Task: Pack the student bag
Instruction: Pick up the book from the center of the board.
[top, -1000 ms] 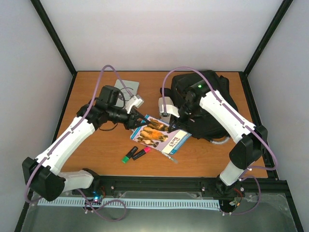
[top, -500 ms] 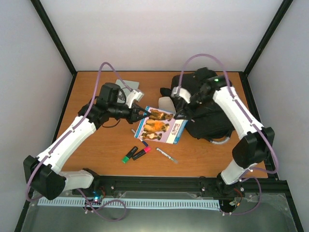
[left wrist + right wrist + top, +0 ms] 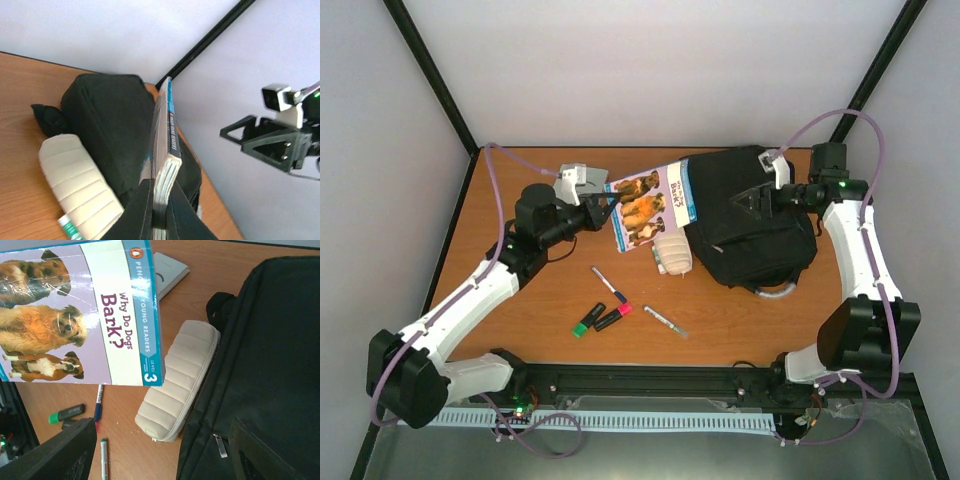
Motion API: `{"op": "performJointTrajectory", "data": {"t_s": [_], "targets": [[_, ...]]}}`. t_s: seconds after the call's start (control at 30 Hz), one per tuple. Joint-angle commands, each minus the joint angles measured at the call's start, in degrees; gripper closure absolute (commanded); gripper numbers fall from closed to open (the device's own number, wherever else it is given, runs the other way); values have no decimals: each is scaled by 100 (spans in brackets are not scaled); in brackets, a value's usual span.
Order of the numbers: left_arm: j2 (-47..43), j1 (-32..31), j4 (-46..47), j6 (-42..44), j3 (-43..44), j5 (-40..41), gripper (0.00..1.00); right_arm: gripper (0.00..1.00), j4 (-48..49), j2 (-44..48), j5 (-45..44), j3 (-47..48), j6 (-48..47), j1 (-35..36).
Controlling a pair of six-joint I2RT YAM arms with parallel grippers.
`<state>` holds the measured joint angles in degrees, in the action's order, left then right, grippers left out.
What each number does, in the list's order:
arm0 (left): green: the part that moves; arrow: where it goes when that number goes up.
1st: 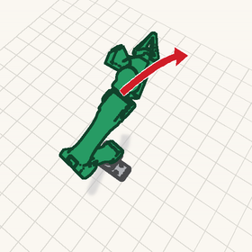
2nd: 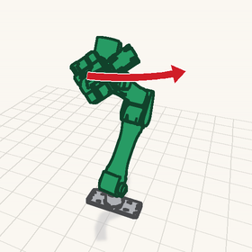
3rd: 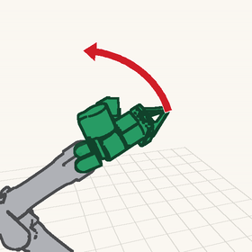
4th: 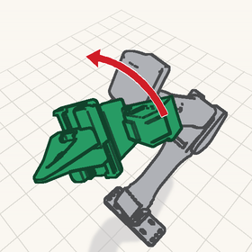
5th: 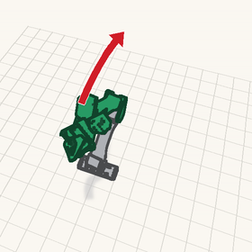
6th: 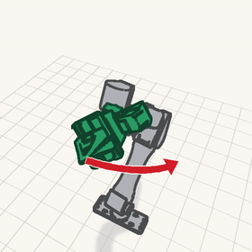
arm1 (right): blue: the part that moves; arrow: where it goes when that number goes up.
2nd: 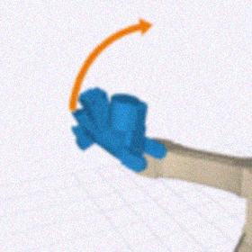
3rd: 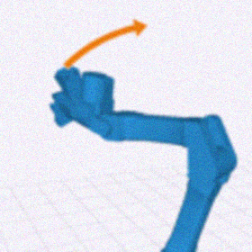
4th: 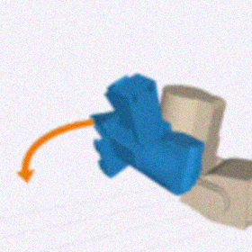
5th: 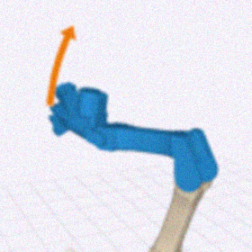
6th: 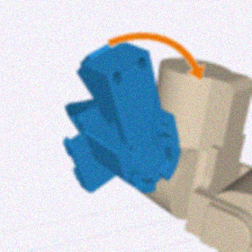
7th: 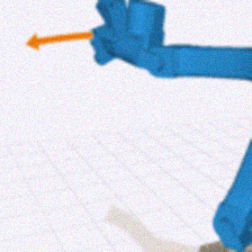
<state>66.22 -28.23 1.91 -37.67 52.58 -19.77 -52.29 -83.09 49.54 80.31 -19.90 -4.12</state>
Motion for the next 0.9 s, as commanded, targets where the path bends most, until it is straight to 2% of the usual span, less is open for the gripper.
{"op": "performJointTrajectory", "data": {"t_s": [0.0,0.13,0.27,0.4,0.57,0.73,0.87], "targets": [[-191,-16,1662,-1034,-337,264,99,25,317,-214,827,-101,471,-244],[-145,-16,2248,-1521,-637,69,99,23,605,-421,1410,-244,893,-237],[-267,-16,3183,-2215,-1200,520,99,20,1058,-595,1678,-416,1674,-234],[-260,-31,3558,-2625,-1317,899,99,20,1369,-814,1775,-458,2349,-190],[-3,-60,3785,-2934,-1127,1331,99,19,1868,-882,1840,-401,3045,224],[725,-96,4069,-3252,-433,1298,99,19,2641,-899,1736,-242,4080,612],[1247,-243,4230,-3424,55,1418,99,19,3021,-985,1645,88,4538,858]]}}
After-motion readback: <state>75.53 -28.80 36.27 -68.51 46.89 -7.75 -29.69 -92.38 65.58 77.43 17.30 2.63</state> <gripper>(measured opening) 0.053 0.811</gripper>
